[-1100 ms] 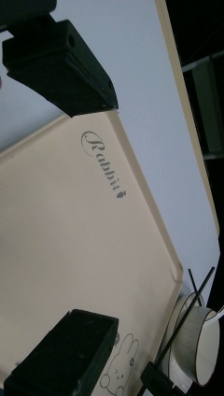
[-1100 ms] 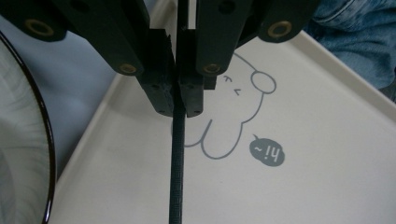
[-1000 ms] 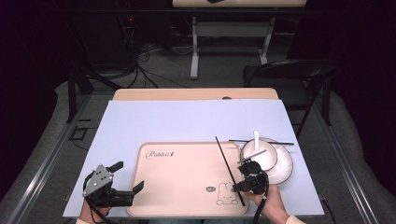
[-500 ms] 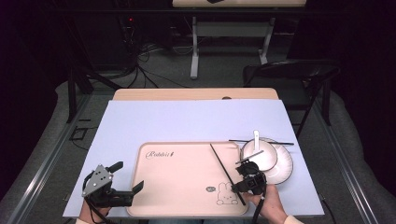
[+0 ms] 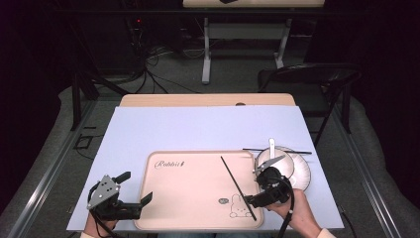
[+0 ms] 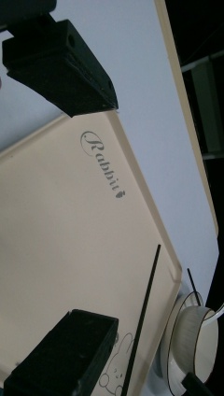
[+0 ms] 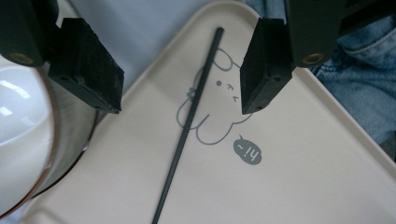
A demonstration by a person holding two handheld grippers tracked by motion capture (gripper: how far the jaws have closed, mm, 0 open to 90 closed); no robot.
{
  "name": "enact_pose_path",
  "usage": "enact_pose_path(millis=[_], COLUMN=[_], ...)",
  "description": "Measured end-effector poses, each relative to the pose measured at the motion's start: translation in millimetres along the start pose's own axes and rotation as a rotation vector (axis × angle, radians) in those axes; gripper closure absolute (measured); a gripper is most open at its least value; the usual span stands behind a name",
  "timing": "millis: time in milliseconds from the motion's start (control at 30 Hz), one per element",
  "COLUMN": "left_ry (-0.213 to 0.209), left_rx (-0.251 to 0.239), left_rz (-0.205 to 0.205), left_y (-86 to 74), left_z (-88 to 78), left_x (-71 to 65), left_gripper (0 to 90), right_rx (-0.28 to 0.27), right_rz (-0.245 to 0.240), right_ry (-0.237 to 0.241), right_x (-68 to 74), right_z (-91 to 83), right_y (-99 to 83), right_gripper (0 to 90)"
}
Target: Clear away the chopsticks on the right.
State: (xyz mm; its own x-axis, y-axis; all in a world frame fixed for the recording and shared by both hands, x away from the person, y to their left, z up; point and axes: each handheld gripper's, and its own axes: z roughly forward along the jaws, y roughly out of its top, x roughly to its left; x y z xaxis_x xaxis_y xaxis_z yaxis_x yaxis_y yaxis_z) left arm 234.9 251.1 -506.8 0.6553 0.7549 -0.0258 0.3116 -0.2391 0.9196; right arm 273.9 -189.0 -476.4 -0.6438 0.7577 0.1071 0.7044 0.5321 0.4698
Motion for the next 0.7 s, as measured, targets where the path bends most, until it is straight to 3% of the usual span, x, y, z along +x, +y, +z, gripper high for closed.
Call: enact_pose_path(millis=[100, 167, 200, 233, 267, 300, 400, 433, 600, 700], left_ry=[0.002, 0.002, 0.002, 0.002, 0.002, 0.002, 0.001, 0.001, 0.000, -0.001], left_rx=[-0.002, -0.003, -0.001, -0.001, -0.001, -0.001, -0.002, -0.002, -0.001, -0.001], left_rz=[-0.003, -0.004, -0.003, -0.003, -0.003, -0.003, -0.004, -0.004, -0.001, -0.001], left_y=[0.0, 0.0, 0.1, 0.1, 0.1, 0.1, 0.0, 0.0, 0.2, 0.2], left_z=[-0.2, -0.3, -0.5, -0.5, -0.5, -0.5, 0.0, 0.0, 0.1, 0.3], left_x=[-0.2, -0.2, -0.2, -0.2, -0.1, -0.1, -0.1, -0.1, 0.1, 0.3], left_gripper=[0.2, 0.2, 0.2, 0.2, 0.1, 0.2, 0.2, 0.1, 0.1, 0.1], right_rx=[-0.018, -0.010, -0.019, -0.019, -0.029, -0.029, -0.004, -0.004, 0.012, 0.011], right_rz=[-0.072, -0.090, -0.139, -0.139, -0.163, -0.163, -0.232, -0.229, -0.302, -0.322], right_ry=[-0.038, -0.048, -0.079, -0.079, -0.086, -0.086, -0.133, -0.142, -0.185, -0.172], right_x=[-5.5, -7.1, -13.4, -13.4, -22.6, -22.6, -42.8, -48.4, -77.1, -88.4], right_z=[-17.8, -23.3, -33.8, -33.8, -43.3, -43.3, -58.9, -62.5, -77.7, -83.0], right_y=[5.4, 7.6, 10.5, 10.5, 12.8, 12.8, 17.2, 18.2, 23.4, 25.5], right_gripper=[18.8, 15.3, 13.1, 13.1, 9.1, 9.1, 0.9, 0.0, 0.0, 0.0])
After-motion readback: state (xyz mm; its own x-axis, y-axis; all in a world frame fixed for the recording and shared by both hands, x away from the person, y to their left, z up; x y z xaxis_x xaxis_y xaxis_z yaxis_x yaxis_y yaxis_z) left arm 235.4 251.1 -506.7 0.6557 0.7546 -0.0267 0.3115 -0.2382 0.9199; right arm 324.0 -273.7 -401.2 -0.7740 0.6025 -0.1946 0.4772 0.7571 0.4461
